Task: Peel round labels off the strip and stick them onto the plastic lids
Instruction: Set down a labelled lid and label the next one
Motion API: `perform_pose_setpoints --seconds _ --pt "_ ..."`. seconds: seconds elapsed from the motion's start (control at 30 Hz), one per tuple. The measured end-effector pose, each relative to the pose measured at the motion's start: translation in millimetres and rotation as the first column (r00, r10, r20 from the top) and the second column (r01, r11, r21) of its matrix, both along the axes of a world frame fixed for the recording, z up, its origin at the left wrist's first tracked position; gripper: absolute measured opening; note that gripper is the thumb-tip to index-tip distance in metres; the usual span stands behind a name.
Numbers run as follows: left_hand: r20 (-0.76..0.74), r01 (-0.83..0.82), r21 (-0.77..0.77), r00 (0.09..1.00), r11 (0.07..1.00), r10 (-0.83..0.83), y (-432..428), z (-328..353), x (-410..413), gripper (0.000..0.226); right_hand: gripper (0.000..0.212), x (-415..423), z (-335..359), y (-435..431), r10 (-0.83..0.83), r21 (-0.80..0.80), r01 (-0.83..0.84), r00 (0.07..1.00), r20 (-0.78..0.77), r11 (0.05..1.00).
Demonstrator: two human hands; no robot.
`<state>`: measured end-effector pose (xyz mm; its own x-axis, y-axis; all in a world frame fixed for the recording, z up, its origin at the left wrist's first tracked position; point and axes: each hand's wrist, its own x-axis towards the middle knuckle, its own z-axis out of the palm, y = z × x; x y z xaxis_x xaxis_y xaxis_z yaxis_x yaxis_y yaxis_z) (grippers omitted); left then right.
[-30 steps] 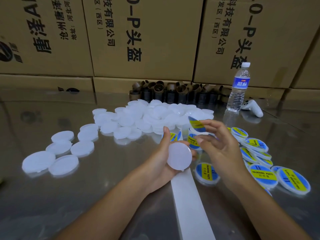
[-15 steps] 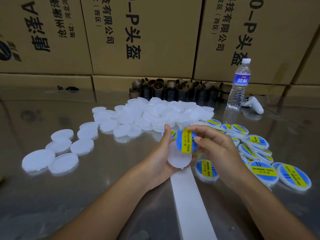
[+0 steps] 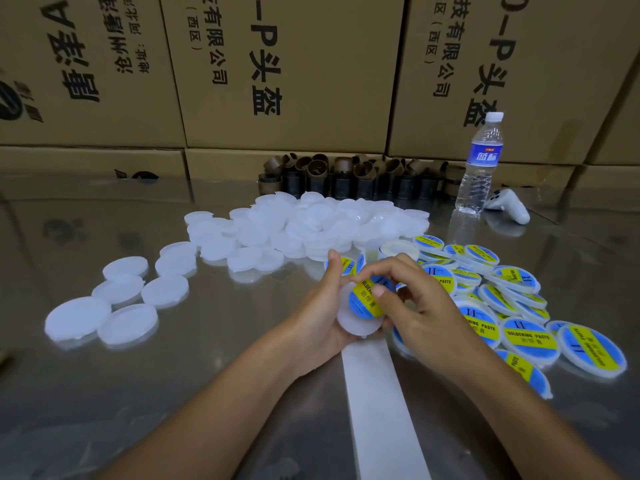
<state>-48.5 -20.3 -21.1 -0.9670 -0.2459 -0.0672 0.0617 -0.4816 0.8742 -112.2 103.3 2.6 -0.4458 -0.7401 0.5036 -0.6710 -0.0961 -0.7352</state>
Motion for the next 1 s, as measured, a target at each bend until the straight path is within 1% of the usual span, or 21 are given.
perform_pose_setpoints --seconds 0.07,0.17,0.33,0.53,0.67,0.8,1.0 --pt "-0.004 0.012 0.015 1.000 1.000 -0.012 1.5 1.5 0.4 0.078 0.037 1.6 0.7 -0.2 0.011 0.002 -0.011 1.000 -0.013 1.000" --pt "0.033 0.037 -0.015 0.999 0.999 -0.036 0.7 3.6 1.0 0.083 0.040 4.0 1.1 -0.2 0.050 0.006 -0.050 0.999 -0.012 0.999" --pt "0.076 0.093 -0.090 0.993 0.992 -0.087 -1.0 7.0 3.8 0.091 0.044 3.7 -1.1 -0.2 0.052 0.058 -0.045 0.990 -0.130 0.997" --pt "0.076 0.122 -0.080 0.990 0.989 -0.116 -0.9 8.4 5.9 0.091 0.043 2.8 -3.6 0.4 0.078 0.088 -0.068 0.990 -0.119 0.994" --pt "0.072 0.141 -0.072 0.988 0.987 -0.136 -1.4 8.7 5.0 0.093 0.044 1.8 -4.8 -0.2 0.084 0.105 -0.069 0.985 -0.148 0.992" --pt "0.074 0.146 -0.056 0.987 0.988 -0.141 -2.1 8.4 4.6 0.092 0.037 1.0 -6.9 0.1 0.069 0.113 -0.046 0.976 -0.208 0.993" --pt "0.075 0.137 -0.046 0.988 0.990 -0.133 -2.3 8.4 5.1 0.089 0.035 0.9 -7.9 -0.3 0.071 0.130 -0.042 0.971 -0.227 0.991"
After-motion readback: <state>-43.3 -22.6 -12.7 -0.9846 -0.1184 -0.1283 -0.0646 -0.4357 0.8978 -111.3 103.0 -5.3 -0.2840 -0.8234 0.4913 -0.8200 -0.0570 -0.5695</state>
